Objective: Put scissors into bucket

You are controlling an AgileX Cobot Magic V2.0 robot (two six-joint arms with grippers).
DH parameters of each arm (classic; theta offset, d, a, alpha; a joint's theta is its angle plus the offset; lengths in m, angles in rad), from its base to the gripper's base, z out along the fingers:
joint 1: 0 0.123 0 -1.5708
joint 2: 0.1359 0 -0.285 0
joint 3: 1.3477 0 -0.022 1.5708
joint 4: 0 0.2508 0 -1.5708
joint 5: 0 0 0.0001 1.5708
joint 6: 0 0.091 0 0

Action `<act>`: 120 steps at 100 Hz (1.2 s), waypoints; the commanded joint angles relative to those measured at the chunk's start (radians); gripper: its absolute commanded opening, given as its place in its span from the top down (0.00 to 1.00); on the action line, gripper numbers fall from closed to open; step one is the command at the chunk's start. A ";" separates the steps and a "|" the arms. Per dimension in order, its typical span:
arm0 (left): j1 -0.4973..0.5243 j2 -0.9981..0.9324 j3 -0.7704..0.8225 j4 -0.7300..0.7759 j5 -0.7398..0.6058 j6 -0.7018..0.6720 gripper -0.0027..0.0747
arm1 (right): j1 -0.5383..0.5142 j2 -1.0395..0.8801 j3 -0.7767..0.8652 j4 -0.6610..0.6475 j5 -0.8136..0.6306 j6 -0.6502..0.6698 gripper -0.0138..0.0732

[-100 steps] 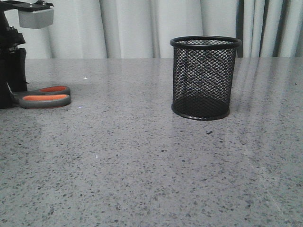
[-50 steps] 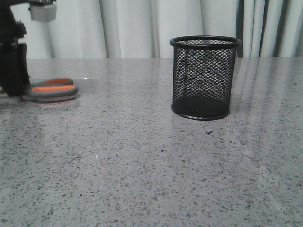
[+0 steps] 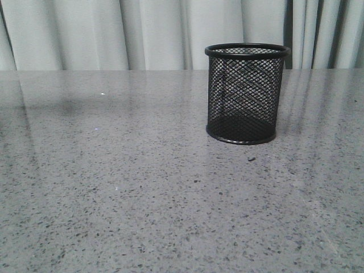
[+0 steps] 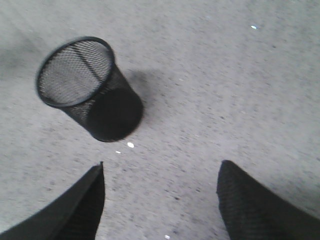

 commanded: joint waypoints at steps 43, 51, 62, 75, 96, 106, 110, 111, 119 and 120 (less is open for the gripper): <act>-0.308 -0.199 -0.036 -0.011 0.001 -0.189 0.99 | -0.001 0.147 -0.168 0.732 0.010 -0.393 0.34; -0.375 -0.197 -0.036 0.004 -0.014 -0.230 0.99 | -0.001 0.184 -0.212 0.805 0.066 -0.424 0.34; -0.457 -0.191 -0.036 0.057 -0.051 -0.299 0.99 | -0.001 0.222 -0.258 0.910 0.108 -0.461 0.34; -0.553 -0.177 -0.036 0.098 -0.070 -0.376 0.99 | -0.001 0.252 -0.301 0.944 0.129 -0.466 0.34; -0.652 -0.153 -0.036 0.141 -0.140 -0.463 0.99 | -0.001 0.287 -0.337 0.953 0.158 -0.466 0.34; -0.680 -0.137 -0.036 0.153 -0.169 -0.491 0.99 | -0.001 0.299 -0.337 0.962 0.162 -0.471 0.34; -0.691 -0.128 -0.036 0.153 -0.181 -0.511 0.99 | -0.001 0.304 -0.337 0.962 0.165 -0.471 0.34; -0.691 -0.127 -0.036 0.155 -0.183 -0.513 0.99 | -0.001 0.306 -0.337 0.962 0.165 -0.472 0.34; -0.713 -0.109 -0.036 0.156 -0.192 -0.516 0.99 | -0.001 0.314 -0.337 0.962 0.166 -0.476 0.34; -0.715 -0.107 -0.036 0.158 -0.196 -0.516 0.99 | -0.001 0.317 -0.337 0.962 0.167 -0.478 0.34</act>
